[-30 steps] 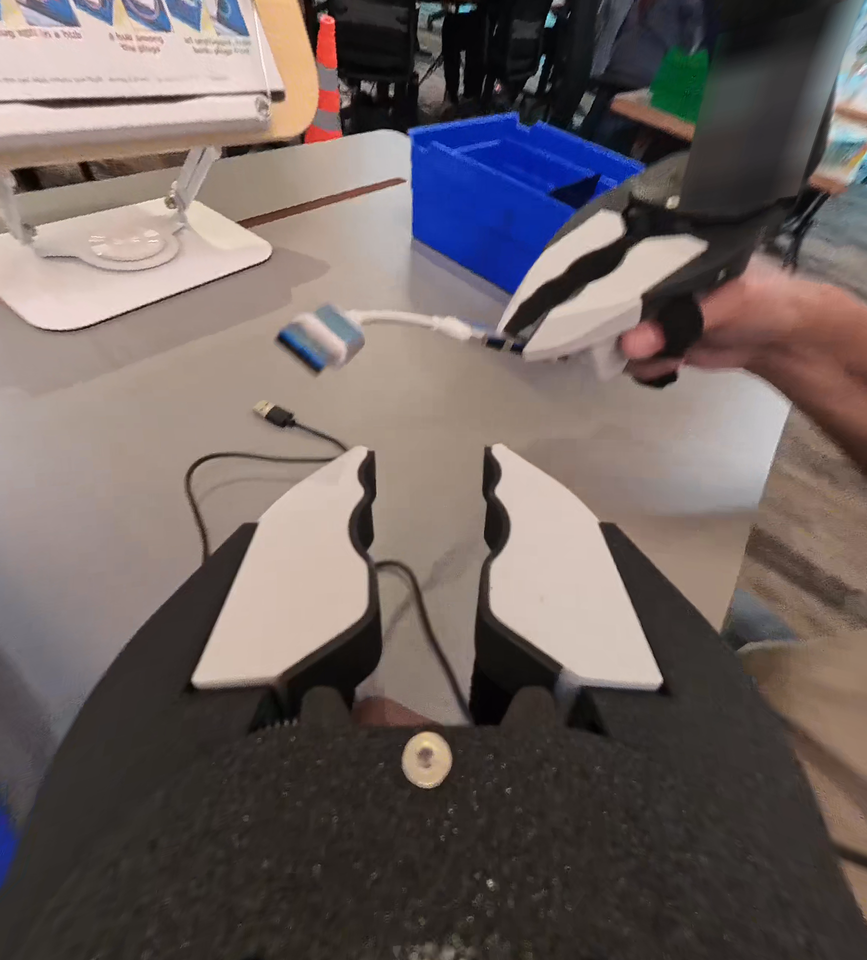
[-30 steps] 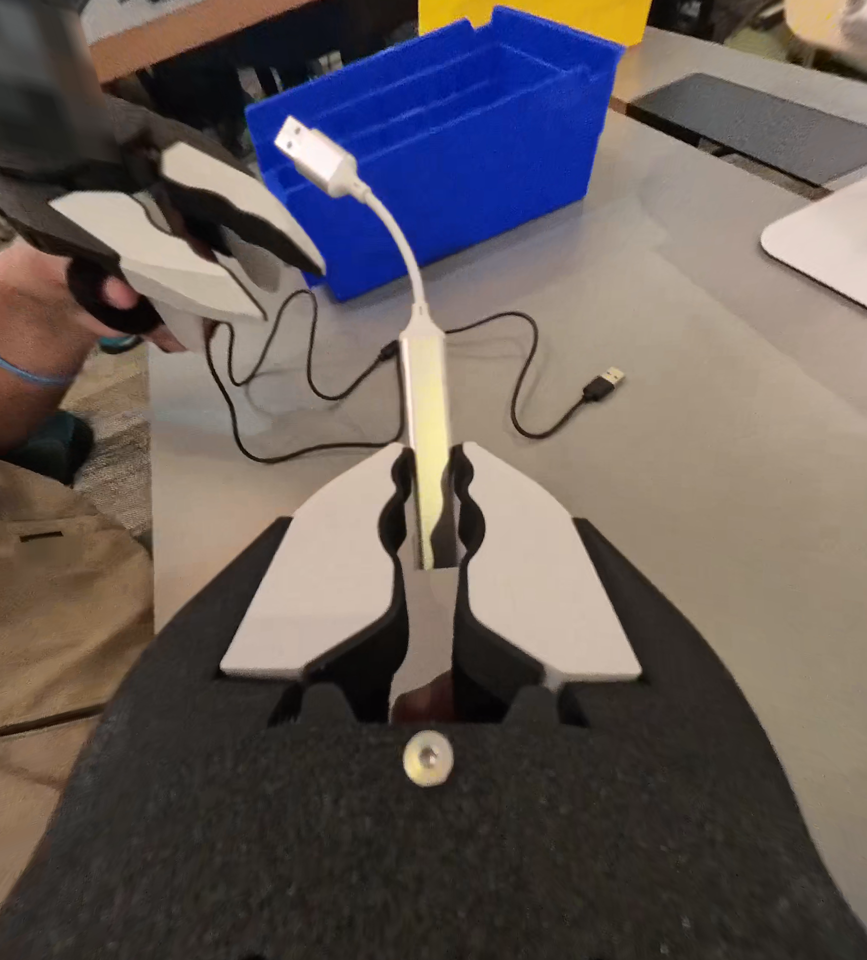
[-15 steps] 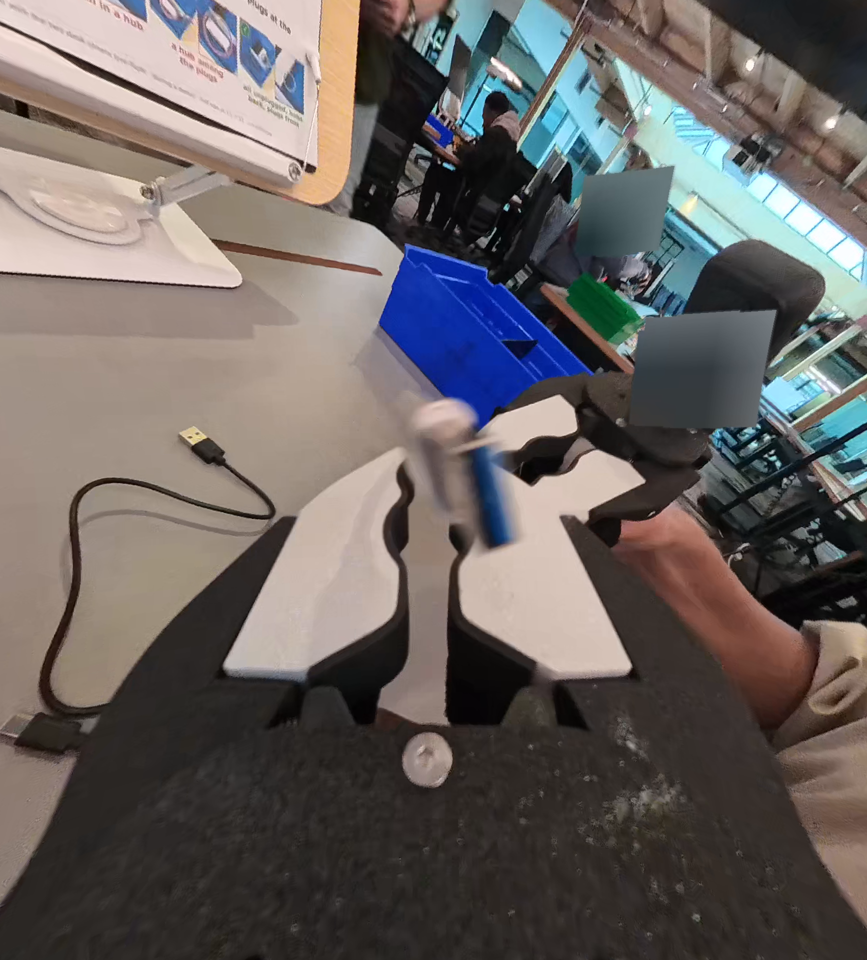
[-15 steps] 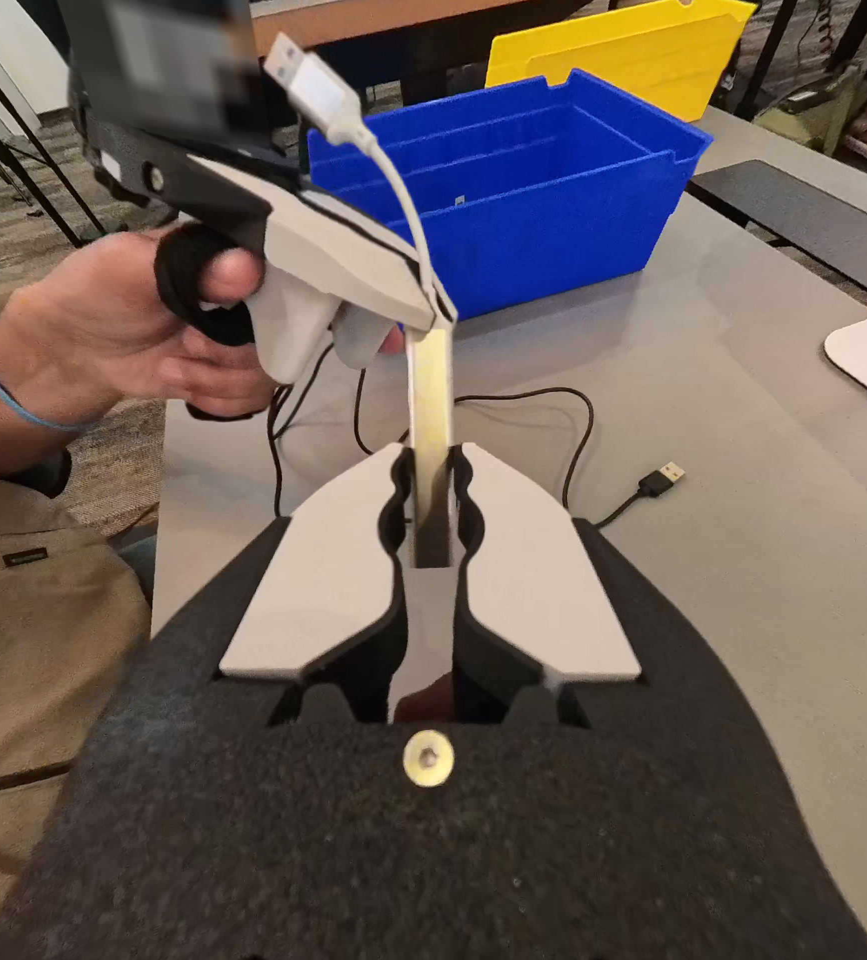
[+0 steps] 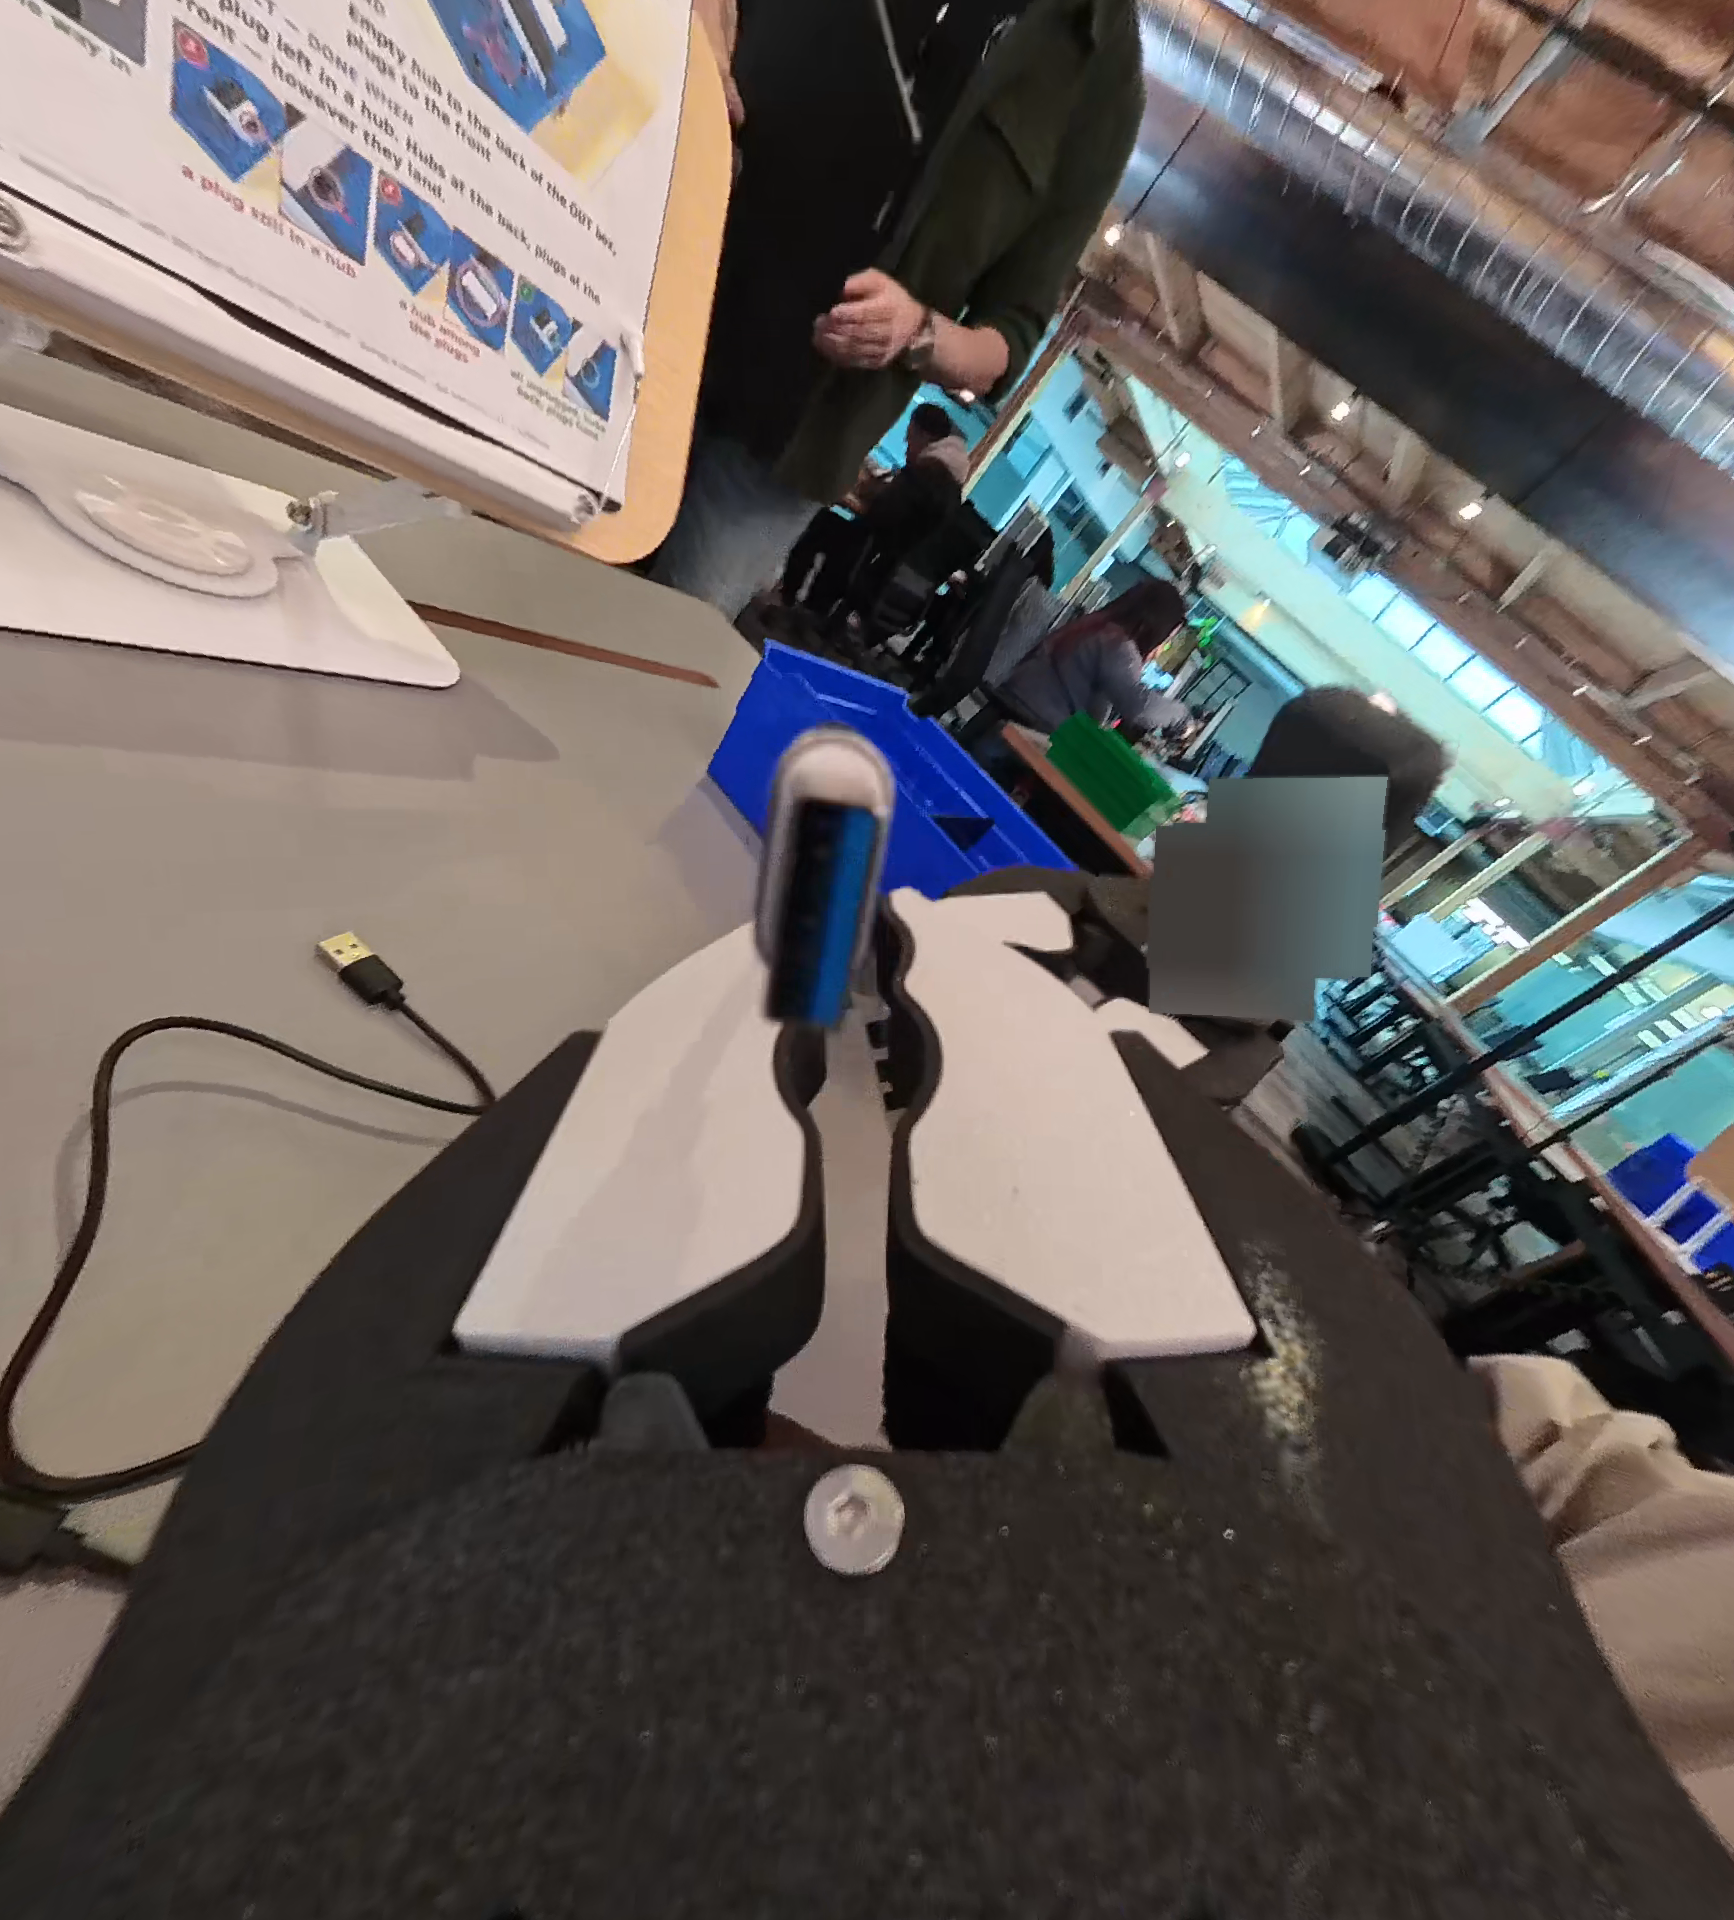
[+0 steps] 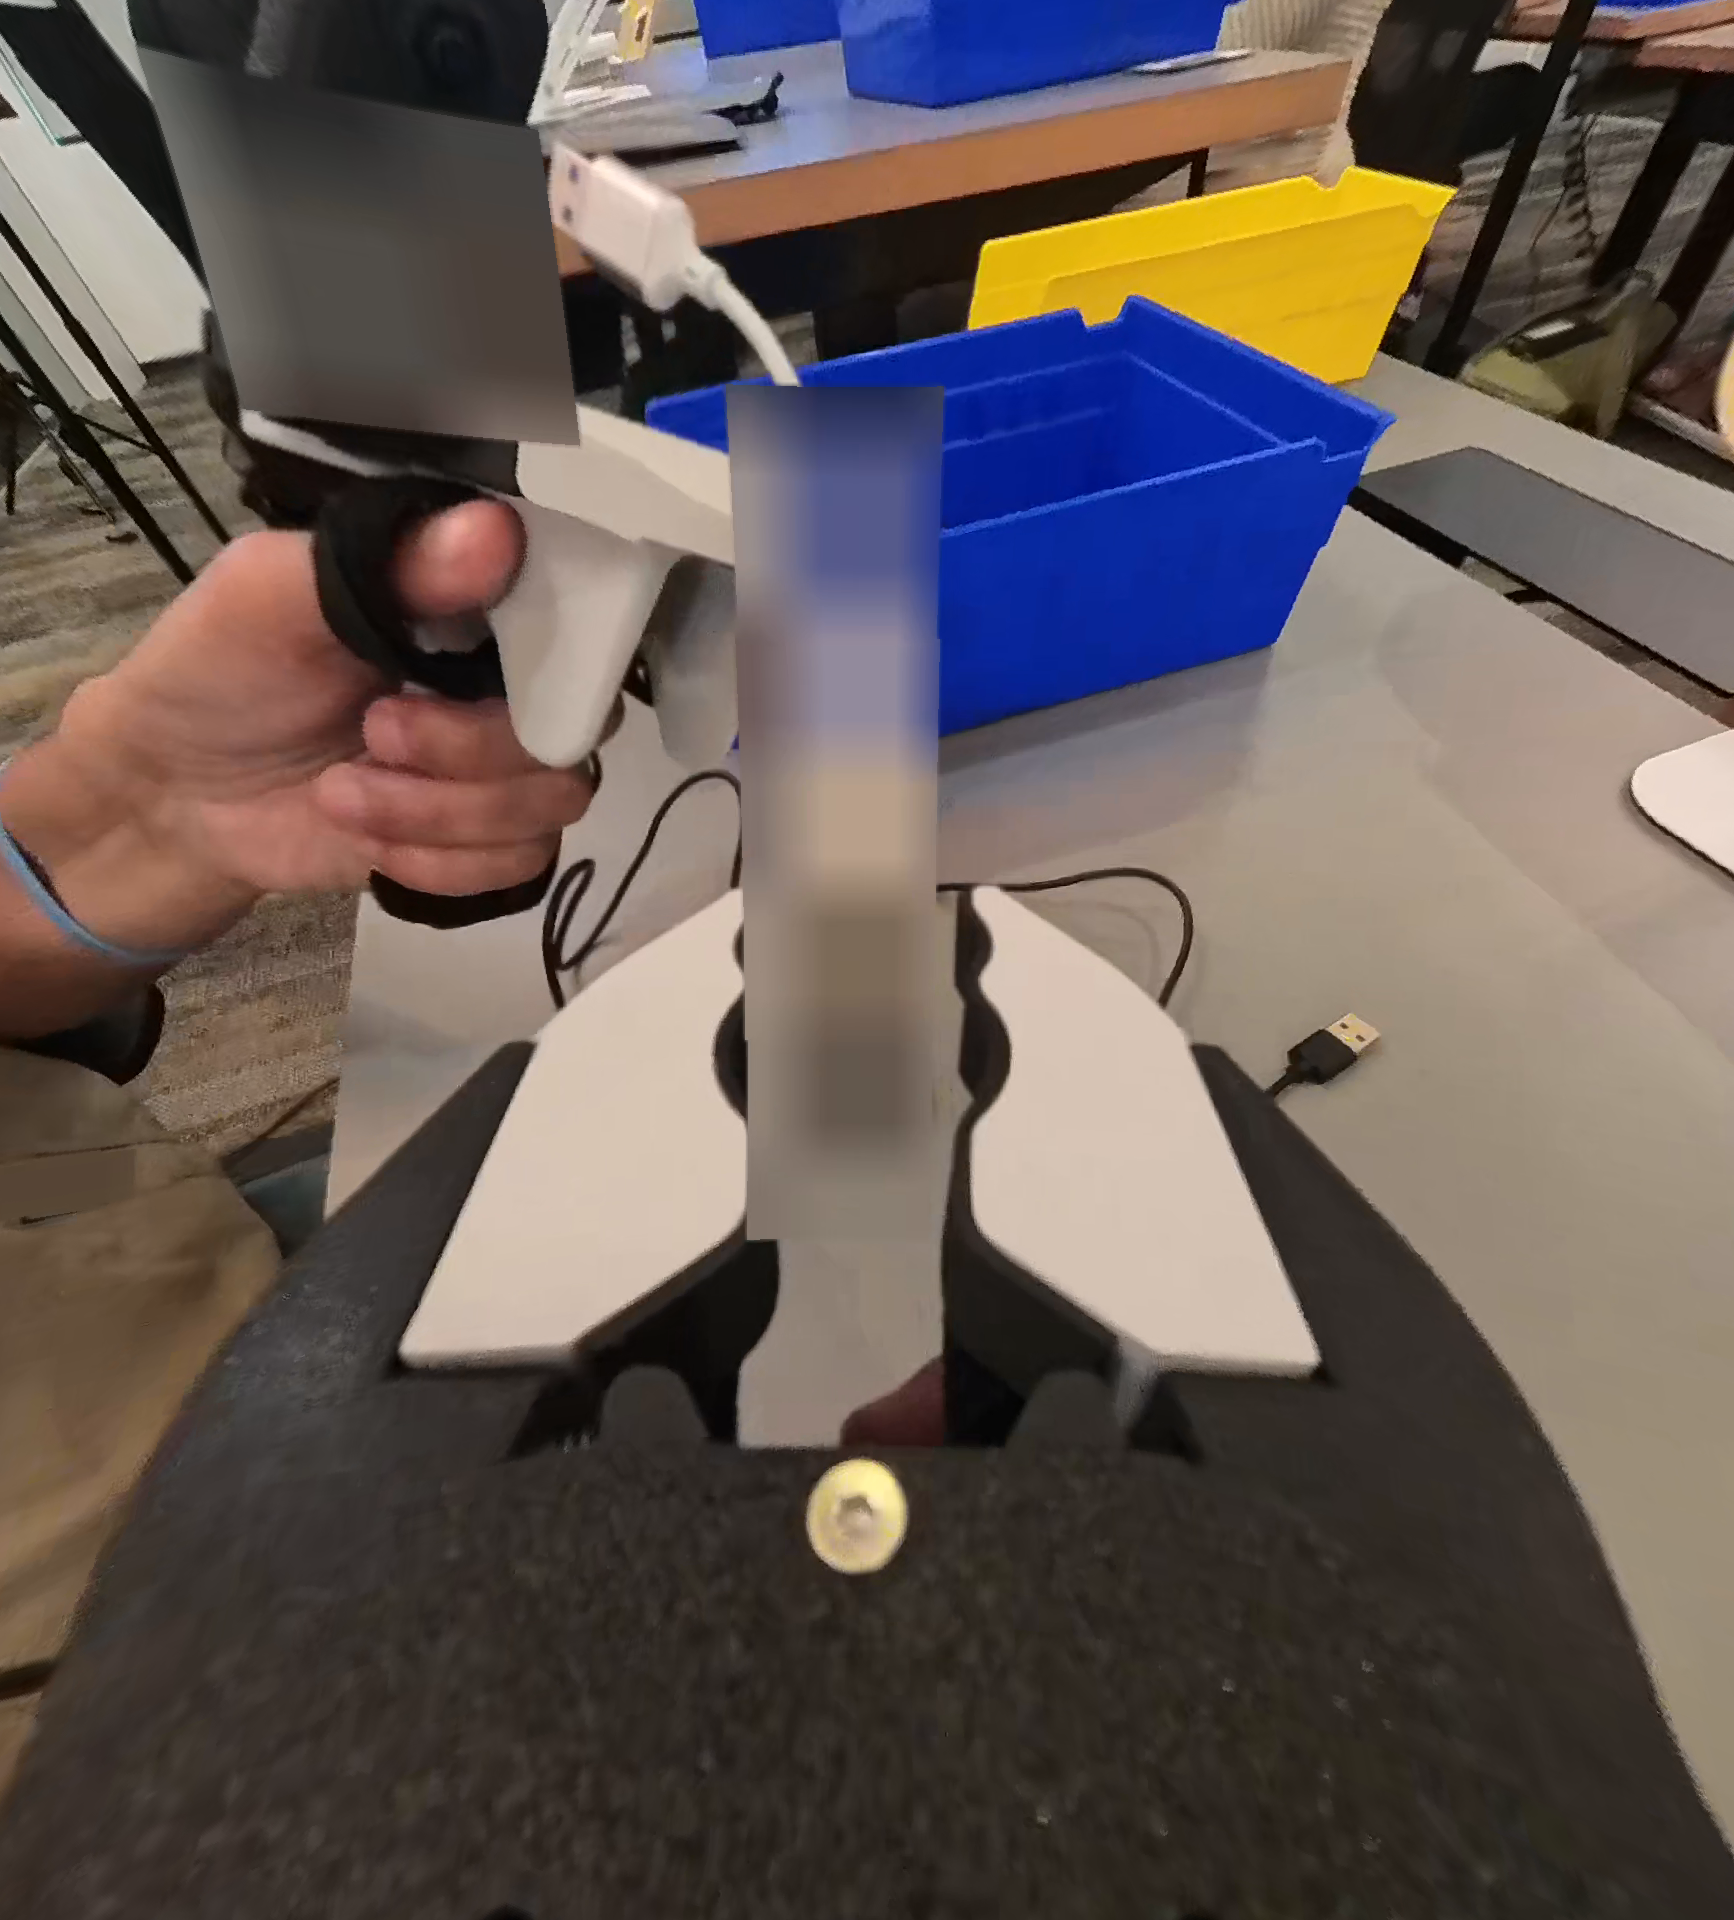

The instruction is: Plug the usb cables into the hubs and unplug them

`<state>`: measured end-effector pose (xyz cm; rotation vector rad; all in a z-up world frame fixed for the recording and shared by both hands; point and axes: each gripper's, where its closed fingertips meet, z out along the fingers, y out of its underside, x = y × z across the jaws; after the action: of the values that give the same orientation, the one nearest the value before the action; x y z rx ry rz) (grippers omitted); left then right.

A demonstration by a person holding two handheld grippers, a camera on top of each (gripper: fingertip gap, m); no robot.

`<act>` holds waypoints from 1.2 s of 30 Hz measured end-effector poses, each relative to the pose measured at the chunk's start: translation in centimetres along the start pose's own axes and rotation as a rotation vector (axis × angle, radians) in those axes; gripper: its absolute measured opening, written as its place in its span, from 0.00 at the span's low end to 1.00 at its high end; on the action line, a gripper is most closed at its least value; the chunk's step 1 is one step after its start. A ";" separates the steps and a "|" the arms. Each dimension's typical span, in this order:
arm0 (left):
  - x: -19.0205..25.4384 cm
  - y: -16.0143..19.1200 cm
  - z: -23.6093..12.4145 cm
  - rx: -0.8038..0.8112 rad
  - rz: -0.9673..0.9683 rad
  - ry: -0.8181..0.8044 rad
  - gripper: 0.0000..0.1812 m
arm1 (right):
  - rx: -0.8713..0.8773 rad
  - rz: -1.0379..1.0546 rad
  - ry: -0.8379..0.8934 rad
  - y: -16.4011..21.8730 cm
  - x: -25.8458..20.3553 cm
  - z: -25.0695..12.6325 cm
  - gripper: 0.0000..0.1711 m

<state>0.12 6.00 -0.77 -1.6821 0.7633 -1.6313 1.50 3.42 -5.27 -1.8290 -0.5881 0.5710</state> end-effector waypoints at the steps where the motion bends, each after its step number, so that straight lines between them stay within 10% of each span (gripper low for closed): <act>1: 0.1 -0.3 -0.2 0.014 -0.026 0.018 0.03 | 0.021 0.010 0.008 0.0 0.1 -0.2 0.20; 9: -0.4 -1.4 -0.8 0.084 -0.165 0.057 0.03 | 0.267 0.234 -0.090 -0.8 -0.6 -1.4 0.22; 22: -0.7 -0.7 -0.5 0.059 -0.274 0.080 0.03 | 0.208 -0.255 0.209 -0.5 -0.8 -1.0 0.11; 36: -0.6 0.4 -0.3 -0.041 -0.204 0.101 0.11 | 0.235 0.097 0.067 -0.7 0.9 -2.7 0.10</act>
<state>-0.16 6.21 -1.48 -1.7660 0.6964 -1.8636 3.79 2.26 -3.91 -1.6533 -0.3723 0.6140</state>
